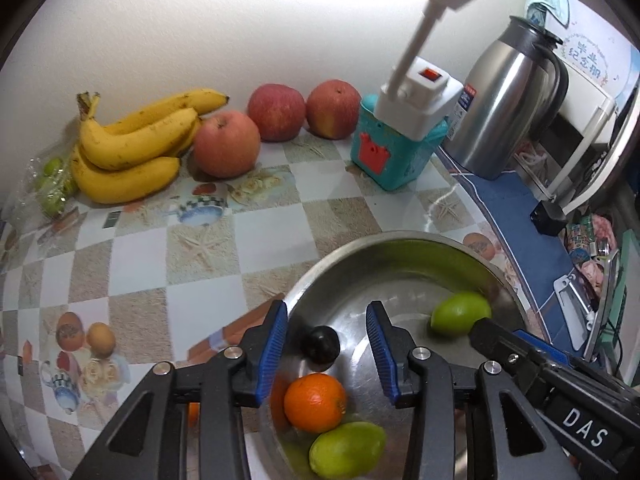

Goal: Organize fruits
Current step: 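Lower both fruits into the bowl and open both tools, then withdraw both open tools from the bowl toward the fruit row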

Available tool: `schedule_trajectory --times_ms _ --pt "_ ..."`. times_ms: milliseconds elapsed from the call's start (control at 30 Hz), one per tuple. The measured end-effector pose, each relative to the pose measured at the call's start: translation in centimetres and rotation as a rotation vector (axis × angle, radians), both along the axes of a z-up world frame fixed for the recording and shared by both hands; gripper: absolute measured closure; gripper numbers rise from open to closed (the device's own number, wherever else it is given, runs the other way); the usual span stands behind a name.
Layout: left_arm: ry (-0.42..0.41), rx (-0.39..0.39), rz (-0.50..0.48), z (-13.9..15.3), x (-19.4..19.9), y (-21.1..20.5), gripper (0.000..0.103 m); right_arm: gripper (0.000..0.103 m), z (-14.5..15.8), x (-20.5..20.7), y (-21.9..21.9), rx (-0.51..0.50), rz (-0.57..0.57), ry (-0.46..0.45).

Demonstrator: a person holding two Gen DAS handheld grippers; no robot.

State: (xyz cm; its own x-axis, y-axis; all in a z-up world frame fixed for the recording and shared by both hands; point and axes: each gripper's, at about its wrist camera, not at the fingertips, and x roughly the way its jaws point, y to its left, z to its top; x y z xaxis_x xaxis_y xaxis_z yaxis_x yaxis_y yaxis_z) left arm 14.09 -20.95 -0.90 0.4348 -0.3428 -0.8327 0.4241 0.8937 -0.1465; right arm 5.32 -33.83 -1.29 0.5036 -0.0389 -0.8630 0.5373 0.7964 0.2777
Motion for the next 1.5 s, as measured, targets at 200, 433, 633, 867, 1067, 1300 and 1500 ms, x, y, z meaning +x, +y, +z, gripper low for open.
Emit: schedule_trajectory --times_ms 200,433,633,867,1067,1300,1500 --pt "0.038 0.059 0.105 0.9 0.7 2.8 0.053 0.05 0.8 -0.2 0.1 -0.002 0.013 0.023" --pt "0.089 0.088 0.242 1.0 1.1 6.5 0.051 0.05 0.4 0.0 1.1 0.0 0.056 0.077" --pt "0.093 0.091 0.306 1.4 1.0 8.7 0.047 0.05 -0.2 0.5 2.2 -0.001 0.097 0.104" --pt "0.105 0.123 0.344 0.9 1.3 9.0 0.006 0.032 -1.0 0.8 2.4 -0.014 0.112 0.143" --pt "0.125 0.166 0.351 -0.2 1.4 9.0 0.0 0.019 -1.5 0.8 2.3 -0.013 0.104 0.163" --pt "0.132 0.171 0.37 -0.5 1.6 9.4 0.0 0.019 -1.5 0.8 2.4 -0.014 0.108 0.162" --pt "0.134 0.179 0.394 -0.5 1.7 9.8 0.0 0.019 -1.4 0.8 2.3 -0.022 0.105 0.154"
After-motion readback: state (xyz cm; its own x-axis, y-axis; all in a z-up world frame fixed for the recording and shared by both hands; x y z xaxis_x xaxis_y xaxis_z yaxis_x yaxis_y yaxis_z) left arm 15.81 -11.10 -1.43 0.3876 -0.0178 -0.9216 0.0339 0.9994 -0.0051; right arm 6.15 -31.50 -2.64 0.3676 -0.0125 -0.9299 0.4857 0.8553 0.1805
